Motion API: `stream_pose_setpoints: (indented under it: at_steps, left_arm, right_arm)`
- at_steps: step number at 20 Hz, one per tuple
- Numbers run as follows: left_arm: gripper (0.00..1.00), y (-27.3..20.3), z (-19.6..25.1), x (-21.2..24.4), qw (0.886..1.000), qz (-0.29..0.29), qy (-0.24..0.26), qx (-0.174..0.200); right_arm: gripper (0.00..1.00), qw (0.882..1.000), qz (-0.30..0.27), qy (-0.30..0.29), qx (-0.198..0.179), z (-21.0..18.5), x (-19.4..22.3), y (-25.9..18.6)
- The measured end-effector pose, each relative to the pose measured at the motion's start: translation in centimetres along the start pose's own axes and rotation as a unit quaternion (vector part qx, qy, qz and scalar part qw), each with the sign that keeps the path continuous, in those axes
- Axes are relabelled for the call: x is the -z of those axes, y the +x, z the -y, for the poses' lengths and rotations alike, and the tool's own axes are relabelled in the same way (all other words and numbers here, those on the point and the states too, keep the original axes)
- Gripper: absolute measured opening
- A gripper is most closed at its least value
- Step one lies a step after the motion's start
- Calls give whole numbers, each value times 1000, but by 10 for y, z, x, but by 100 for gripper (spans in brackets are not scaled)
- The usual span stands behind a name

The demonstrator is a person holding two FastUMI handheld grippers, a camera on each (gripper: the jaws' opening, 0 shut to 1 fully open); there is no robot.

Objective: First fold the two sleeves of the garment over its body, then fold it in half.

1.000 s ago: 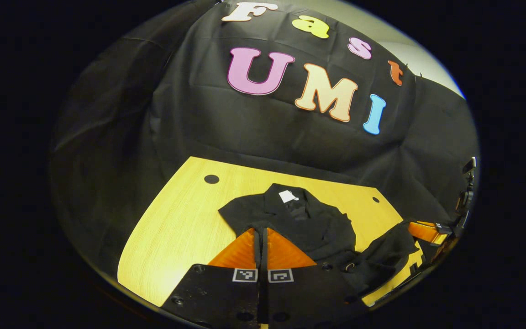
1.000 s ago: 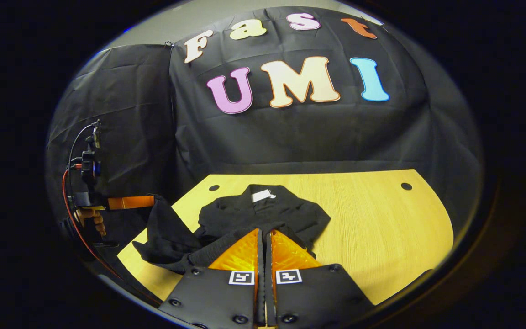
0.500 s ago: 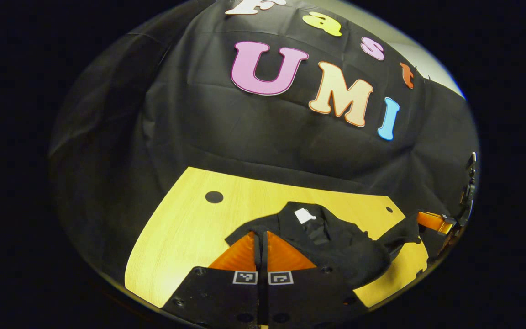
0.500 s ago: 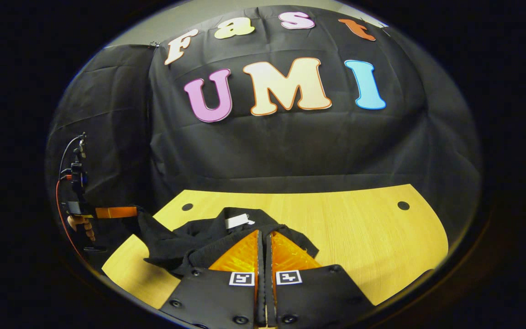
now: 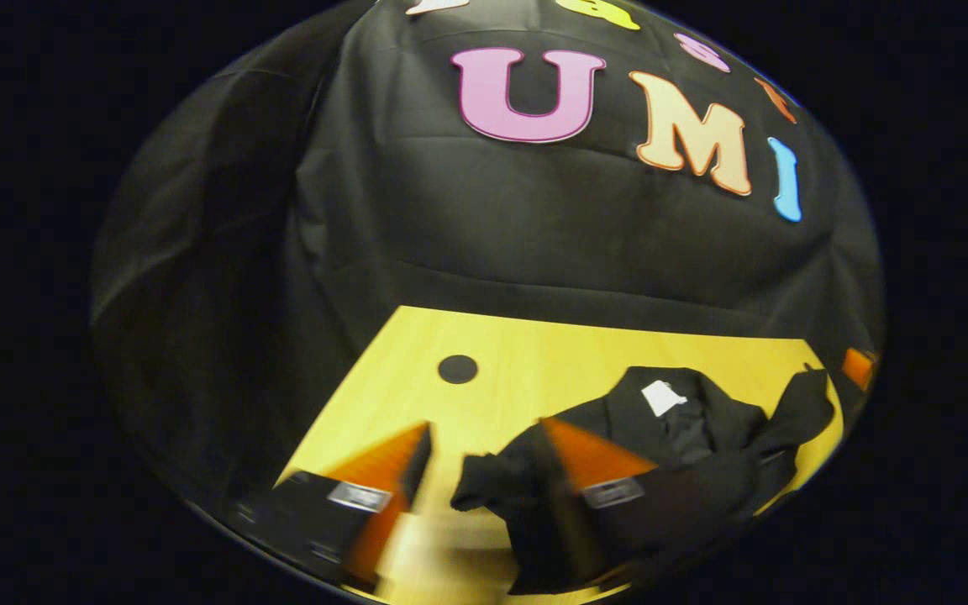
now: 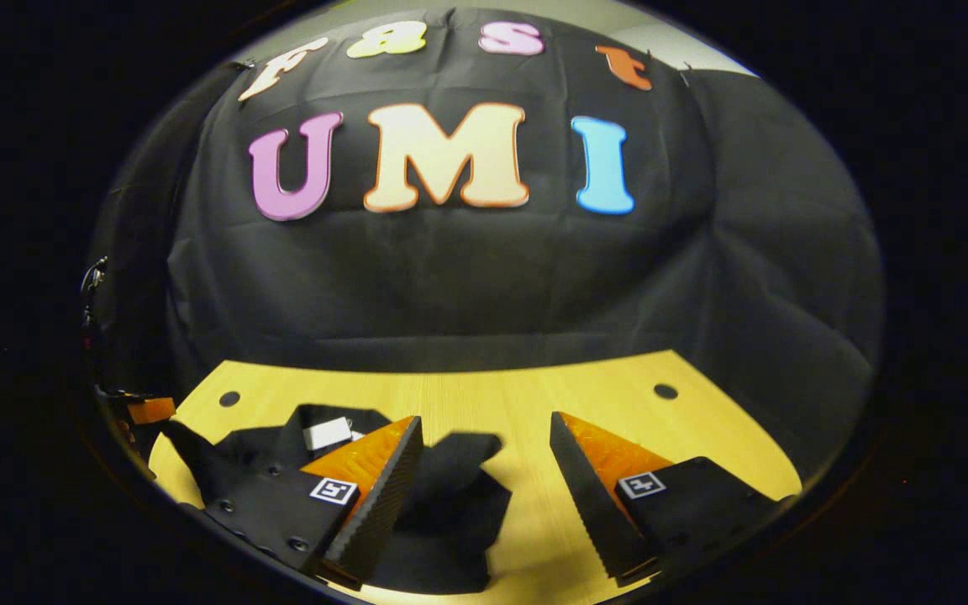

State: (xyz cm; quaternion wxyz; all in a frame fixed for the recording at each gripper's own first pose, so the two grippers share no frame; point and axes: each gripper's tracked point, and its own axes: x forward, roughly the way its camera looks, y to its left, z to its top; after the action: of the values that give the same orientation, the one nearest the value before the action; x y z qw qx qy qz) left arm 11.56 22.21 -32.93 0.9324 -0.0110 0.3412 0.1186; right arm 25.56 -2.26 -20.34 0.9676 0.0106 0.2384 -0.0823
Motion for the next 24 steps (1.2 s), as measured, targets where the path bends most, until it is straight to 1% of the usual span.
stream_pose_setpoints:
  at_steps: [1,2,4,5,9,12,13,14,19,24]
  left_arm:
    - [100,-15,-2,-15,1000,25,-2,-4]
    - [91,-32,1,-32,998,57,-8,2]
    - [94,-67,6,-67,993,115,-11,13]
    - [94,-87,9,-80,990,139,-7,17]
    - [93,-158,18,-104,975,220,15,29]
    - [93,-208,19,-97,971,235,21,30]
    - [93,-223,21,-93,971,236,18,30]
    - [92,-235,20,-91,970,240,16,29]
    - [92,-297,17,-64,971,236,3,28]
    - [92,-346,16,-61,967,253,0,34]
  right_arm:
    - [94,999,32,-9,1,1,-16,-17]
    - [96,998,62,-18,-1,2,-30,-33]
    - [98,993,118,-25,-12,3,-51,-63]
    - [96,991,132,-24,-18,3,-54,-80]
    - [97,987,152,-18,-48,7,-42,-141]
    - [98,986,155,-5,-65,11,-29,-182]
    - [96,985,155,-2,-69,14,-23,-197]
    - [98,985,158,0,-73,17,-20,-211]
    - [96,982,169,5,-79,35,2,-282]
    - [96,982,171,21,-81,50,24,-334]
